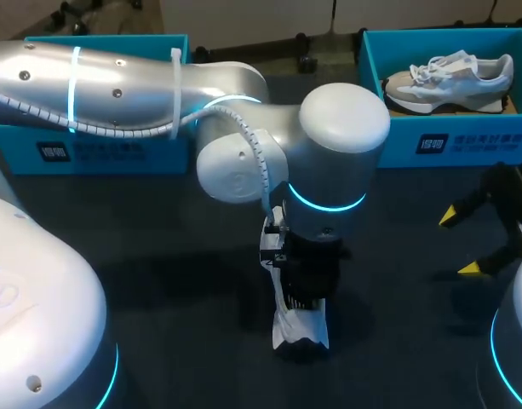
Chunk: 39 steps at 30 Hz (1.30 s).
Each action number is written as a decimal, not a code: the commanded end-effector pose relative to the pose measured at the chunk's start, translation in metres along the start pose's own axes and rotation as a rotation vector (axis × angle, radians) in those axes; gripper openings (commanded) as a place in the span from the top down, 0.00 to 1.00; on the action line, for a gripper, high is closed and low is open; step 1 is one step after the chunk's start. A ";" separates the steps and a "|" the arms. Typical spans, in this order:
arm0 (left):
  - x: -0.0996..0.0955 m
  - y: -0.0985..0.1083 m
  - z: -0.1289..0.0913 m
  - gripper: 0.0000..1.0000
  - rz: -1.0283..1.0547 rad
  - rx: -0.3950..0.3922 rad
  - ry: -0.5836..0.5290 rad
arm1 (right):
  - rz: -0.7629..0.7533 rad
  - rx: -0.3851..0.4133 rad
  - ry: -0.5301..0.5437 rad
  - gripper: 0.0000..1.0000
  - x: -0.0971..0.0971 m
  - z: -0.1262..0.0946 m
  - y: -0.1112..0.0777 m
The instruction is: Take the shoe out of the shoebox, open the shoe tongue, remove and reinsert the insole, then place the shoe into the shoebox
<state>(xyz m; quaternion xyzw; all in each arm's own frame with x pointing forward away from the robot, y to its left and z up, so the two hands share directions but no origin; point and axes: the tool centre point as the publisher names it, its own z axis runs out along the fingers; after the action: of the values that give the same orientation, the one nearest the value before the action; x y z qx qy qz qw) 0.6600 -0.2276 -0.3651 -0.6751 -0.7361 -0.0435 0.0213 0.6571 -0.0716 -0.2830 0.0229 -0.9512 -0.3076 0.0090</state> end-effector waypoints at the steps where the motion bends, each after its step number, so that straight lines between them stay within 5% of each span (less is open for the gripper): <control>1: 0.002 0.004 -0.001 0.89 -0.008 -0.001 0.005 | 0.000 0.003 -0.002 0.00 0.001 0.000 0.000; 5: 0.002 0.008 -0.001 0.57 -0.017 0.000 0.023 | 0.000 0.003 -0.002 0.00 0.001 0.000 0.000; 7: 0.002 0.010 -0.001 0.15 -0.020 0.000 0.026 | 0.000 0.003 -0.002 0.00 0.001 0.000 0.000; 9: 0.002 0.011 -0.003 0.00 -0.021 0.001 0.028 | 0.000 0.003 -0.002 0.00 0.001 0.000 0.000; 39: 0.005 0.054 -0.035 0.00 -0.043 -0.007 -0.043 | 0.000 0.003 -0.002 0.00 0.001 0.000 0.000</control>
<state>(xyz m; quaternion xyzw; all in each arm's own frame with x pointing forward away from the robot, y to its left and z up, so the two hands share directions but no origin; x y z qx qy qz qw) 0.7084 -0.2253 -0.3329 -0.6593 -0.7511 -0.0341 0.0019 0.6571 -0.0716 -0.2830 0.0229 -0.9512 -0.3076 0.0090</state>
